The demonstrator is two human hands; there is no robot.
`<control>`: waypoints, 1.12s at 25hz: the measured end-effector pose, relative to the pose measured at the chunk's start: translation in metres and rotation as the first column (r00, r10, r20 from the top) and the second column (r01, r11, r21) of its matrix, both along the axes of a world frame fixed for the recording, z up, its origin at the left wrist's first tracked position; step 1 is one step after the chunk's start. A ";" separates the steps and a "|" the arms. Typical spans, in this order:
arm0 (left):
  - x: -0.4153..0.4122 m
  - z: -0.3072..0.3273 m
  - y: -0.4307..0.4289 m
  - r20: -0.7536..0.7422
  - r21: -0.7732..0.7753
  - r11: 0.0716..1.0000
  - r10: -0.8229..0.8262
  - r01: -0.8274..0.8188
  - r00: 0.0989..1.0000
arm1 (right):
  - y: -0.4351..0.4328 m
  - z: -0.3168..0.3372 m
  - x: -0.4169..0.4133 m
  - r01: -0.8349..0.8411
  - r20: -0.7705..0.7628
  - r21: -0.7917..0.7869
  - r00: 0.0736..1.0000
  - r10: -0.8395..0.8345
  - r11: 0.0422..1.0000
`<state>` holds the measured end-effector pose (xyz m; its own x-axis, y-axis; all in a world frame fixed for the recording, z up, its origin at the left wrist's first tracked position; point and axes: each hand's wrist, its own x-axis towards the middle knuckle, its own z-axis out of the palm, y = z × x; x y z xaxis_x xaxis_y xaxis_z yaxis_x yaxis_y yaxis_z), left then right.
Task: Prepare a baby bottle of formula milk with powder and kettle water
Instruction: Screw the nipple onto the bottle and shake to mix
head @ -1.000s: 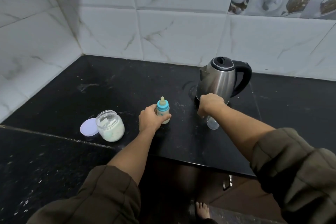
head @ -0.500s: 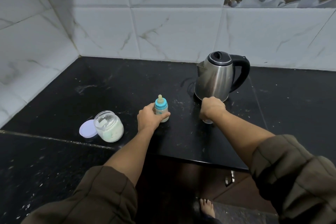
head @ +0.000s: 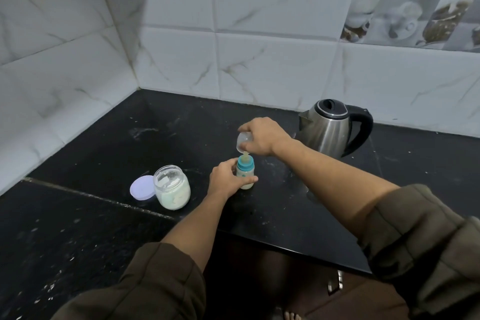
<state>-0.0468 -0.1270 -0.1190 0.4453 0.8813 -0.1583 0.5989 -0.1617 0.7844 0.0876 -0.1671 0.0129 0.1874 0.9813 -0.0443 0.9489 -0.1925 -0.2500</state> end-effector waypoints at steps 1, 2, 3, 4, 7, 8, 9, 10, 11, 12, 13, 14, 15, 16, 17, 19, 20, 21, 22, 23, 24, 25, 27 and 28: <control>0.000 0.000 0.000 -0.005 -0.003 1.000 0.002 -0.002 1.000 | 0.003 -0.002 -0.003 -0.022 0.023 -0.027 0.999 0.023 0.999; 0.000 0.001 0.001 -0.011 -0.003 1.000 0.007 -0.007 1.000 | 0.005 -0.005 -0.005 -0.031 0.038 -0.056 0.999 0.033 0.998; 0.000 0.001 0.002 -0.017 -0.001 1.000 0.009 -0.009 1.000 | 0.008 -0.008 -0.006 -0.035 0.048 -0.079 0.998 0.038 0.996; 0.000 0.000 0.004 -0.023 0.005 1.000 0.005 -0.005 1.000 | 0.010 -0.011 -0.007 -0.038 0.060 -0.104 0.997 0.045 0.994; 0.000 0.000 0.008 -0.044 0.017 1.000 -0.010 0.011 0.999 | 0.014 -0.021 -0.009 -0.055 0.121 -0.175 0.990 0.077 0.983; 0.001 0.000 0.008 -0.050 0.013 1.000 -0.012 0.013 0.999 | 0.014 -0.024 -0.009 -0.057 0.132 -0.184 0.988 0.082 0.981; 0.001 0.000 0.009 -0.056 0.012 1.000 -0.014 0.015 0.998 | 0.016 -0.028 -0.009 -0.059 0.136 -0.188 0.987 0.086 0.980; 0.001 0.000 0.010 -0.063 0.014 1.000 -0.017 0.018 0.998 | 0.017 -0.030 -0.009 -0.063 0.142 -0.193 0.986 0.092 0.979; 0.001 0.000 0.011 -0.070 0.016 1.000 -0.017 0.018 0.997 | 0.018 -0.032 -0.009 -0.074 0.151 -0.202 0.983 0.106 0.977; 0.000 0.000 0.012 -0.077 0.018 1.000 -0.015 0.017 0.997 | 0.019 -0.033 -0.009 -0.087 0.164 -0.213 0.979 0.123 0.973; 0.000 -0.001 0.013 -0.083 0.021 1.000 -0.013 0.014 0.996 | 0.019 -0.035 -0.009 -0.096 0.181 -0.219 0.974 0.137 0.971; 0.000 -0.002 0.013 -0.086 0.027 1.000 -0.011 0.013 0.996 | 0.019 -0.036 -0.008 -0.098 0.196 -0.220 0.970 0.143 0.971; 0.000 -0.003 0.013 -0.084 0.035 0.999 -0.009 0.012 0.996 | 0.019 -0.036 -0.007 -0.094 0.199 -0.214 0.970 0.138 0.972; 0.000 -0.002 0.013 -0.080 0.043 0.999 -0.011 0.015 0.997 | 0.019 -0.036 -0.006 -0.087 0.191 -0.203 0.973 0.127 0.975; 0.000 -0.002 0.013 -0.077 0.051 0.999 -0.014 0.018 0.997 | 0.019 -0.036 -0.005 -0.080 0.180 -0.193 0.977 0.115 0.978; 0.000 -0.002 0.013 -0.088 0.064 0.998 -0.022 0.028 0.996 | 0.019 -0.036 -0.003 -0.077 0.167 -0.184 0.980 0.108 0.980; 0.000 -0.002 0.013 -0.094 0.066 0.997 -0.025 0.031 0.995 | 0.019 -0.037 -0.003 -0.082 0.162 -0.184 0.980 0.113 0.980; 0.000 -0.002 0.013 -0.091 0.064 0.997 -0.025 0.031 0.996 | 0.019 -0.037 -0.001 -0.092 0.155 -0.188 0.980 0.122 0.978; 0.000 -0.002 0.014 -0.078 0.059 0.998 -0.026 0.030 0.997 | 0.020 -0.037 0.001 -0.106 0.146 -0.194 0.980 0.136 0.975; 0.000 -0.003 0.015 -0.065 0.053 0.998 -0.025 0.029 0.998 | 0.021 -0.038 0.004 -0.122 0.132 -0.196 0.980 0.149 0.973; -0.001 -0.004 0.015 -0.056 0.051 0.998 -0.027 0.030 0.998 | 0.022 -0.039 0.007 -0.135 0.116 -0.195 0.980 0.159 0.972; -0.002 -0.005 0.016 -0.050 0.053 0.998 -0.026 0.029 0.998 | 0.022 -0.041 0.010 -0.148 0.102 -0.188 0.980 0.169 0.971; -0.002 -0.007 0.015 -0.038 0.054 0.998 -0.025 0.027 0.999 | 0.020 -0.046 0.017 -0.181 0.081 -0.156 0.977 0.195 0.971; -0.002 -0.008 0.015 -0.031 0.050 0.998 -0.026 0.028 0.999 | 0.018 -0.051 0.020 -0.200 0.071 -0.128 0.975 0.211 0.971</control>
